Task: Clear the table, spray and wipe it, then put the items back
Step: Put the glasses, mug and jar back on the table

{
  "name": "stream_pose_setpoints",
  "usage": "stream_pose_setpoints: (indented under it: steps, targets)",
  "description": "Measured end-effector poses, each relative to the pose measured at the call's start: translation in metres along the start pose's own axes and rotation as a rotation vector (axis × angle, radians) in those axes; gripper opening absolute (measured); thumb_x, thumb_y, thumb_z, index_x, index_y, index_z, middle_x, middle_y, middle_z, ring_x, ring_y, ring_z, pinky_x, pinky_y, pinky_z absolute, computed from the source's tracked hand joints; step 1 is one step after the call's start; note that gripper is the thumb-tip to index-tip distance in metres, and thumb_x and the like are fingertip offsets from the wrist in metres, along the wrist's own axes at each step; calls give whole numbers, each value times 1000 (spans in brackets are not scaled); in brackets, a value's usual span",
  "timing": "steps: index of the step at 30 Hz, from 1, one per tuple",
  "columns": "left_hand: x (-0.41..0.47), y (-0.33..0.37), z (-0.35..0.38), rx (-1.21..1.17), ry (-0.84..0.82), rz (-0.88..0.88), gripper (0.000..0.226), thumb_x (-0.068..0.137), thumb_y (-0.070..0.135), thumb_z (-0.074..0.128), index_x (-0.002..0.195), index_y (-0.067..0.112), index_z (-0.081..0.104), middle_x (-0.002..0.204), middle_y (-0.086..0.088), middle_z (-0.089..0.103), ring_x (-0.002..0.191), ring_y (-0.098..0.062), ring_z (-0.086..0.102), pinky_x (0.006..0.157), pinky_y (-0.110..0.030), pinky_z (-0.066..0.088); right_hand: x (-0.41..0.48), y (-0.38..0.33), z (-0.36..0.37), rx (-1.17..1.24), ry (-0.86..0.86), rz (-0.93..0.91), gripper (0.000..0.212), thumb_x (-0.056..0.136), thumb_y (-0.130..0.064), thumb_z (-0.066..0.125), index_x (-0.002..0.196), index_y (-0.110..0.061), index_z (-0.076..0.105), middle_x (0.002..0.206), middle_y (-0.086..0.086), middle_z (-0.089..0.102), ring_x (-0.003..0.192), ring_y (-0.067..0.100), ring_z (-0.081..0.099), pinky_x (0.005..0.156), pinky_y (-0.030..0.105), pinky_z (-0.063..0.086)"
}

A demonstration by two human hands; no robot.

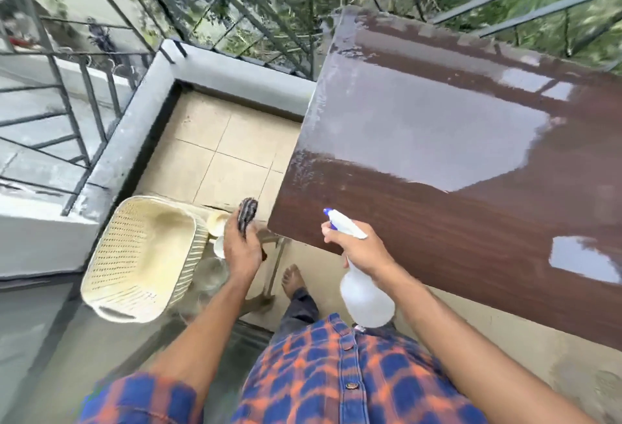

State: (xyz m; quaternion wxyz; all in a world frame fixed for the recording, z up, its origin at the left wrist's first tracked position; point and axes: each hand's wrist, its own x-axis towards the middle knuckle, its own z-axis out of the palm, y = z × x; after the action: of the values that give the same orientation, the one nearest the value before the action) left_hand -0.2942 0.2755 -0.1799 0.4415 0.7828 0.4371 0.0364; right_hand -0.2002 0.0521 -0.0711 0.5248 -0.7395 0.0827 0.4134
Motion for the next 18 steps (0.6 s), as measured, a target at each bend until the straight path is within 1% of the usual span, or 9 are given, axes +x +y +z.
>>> stream_pose_setpoints:
  steps: [3, 5, 6, 8, 9, 11, 14, 16, 18]
  targets:
    - [3, -18, -35, -184, 97, -206, 42, 102, 18, 54, 142, 6, 49, 132, -14, 60, 122, -30, 55, 107, -40, 43, 11, -23, 39, -74, -67, -14, 14, 89, -34, 71, 94, -22, 77, 99, 11, 76, 61, 13, 56, 52, 30, 46]
    - [3, -29, -63, -266, 173, -296, 37, 101, 19, 56, 136, 6, 54, 121, -9, 64, 108, -24, 60, 91, -30, 50, 17, -36, 63, -106, -122, -32, 16, 90, -34, 72, 96, -20, 77, 90, 9, 74, 58, 13, 54, 56, 30, 46]
    - [4, -39, -79, -304, 209, -333, 33, 101, 21, 57, 131, 8, 57, 116, -9, 66, 101, -23, 61, 84, -27, 51, 22, -42, 78, -140, -147, -38, 18, 90, -35, 73, 97, -19, 76, 81, 3, 70, 58, 12, 54, 60, 31, 46]
    - [8, -68, -112, -389, 281, -399, 19, 100, 26, 58, 116, 15, 63, 104, -12, 67, 90, -23, 61, 77, -33, 50, 29, -56, 109, -206, -206, -50, 23, 92, -36, 71, 102, -16, 75, 74, -8, 64, 59, 9, 54, 65, 27, 45]
    - [10, -80, -125, -427, 317, -415, 10, 99, 28, 60, 104, 21, 63, 99, -15, 67, 87, -25, 61, 75, -36, 49, 33, -62, 123, -225, -234, -52, 24, 94, -38, 69, 103, -16, 74, 75, -10, 64, 61, 8, 56, 65, 24, 44]
    - [17, -106, -146, -479, 406, -467, 7, 96, 31, 63, 92, 26, 60, 93, -16, 66, 84, -26, 61, 76, -40, 49, 35, -78, 155, -254, -313, -77, 21, 96, -40, 66, 97, -20, 73, 82, -9, 69, 68, 7, 61, 68, 23, 45]
    - [30, -144, -171, -517, 504, -599, 7, 95, 29, 62, 95, 23, 58, 91, -14, 63, 86, -27, 60, 78, -39, 48, 44, -102, 218, -236, -449, -116, 13, 101, -34, 63, 96, -24, 69, 93, 5, 72, 76, 15, 67, 72, 24, 51]
    - [41, -165, -179, -524, 536, -661, 13, 93, 28, 62, 103, 18, 61, 91, -13, 63, 88, -33, 62, 82, -43, 52, 56, -111, 262, -279, -516, -149, 17, 101, -39, 62, 106, -23, 68, 96, 11, 73, 82, 19, 69, 77, 27, 55]
    - [52, -182, -183, -540, 531, -722, 23, 93, 27, 61, 112, 15, 63, 95, -11, 63, 94, -35, 63, 86, -44, 52, 70, -117, 306, -317, -548, -163, 23, 99, -43, 62, 105, -22, 69, 95, 9, 73, 84, 18, 70, 83, 30, 55]
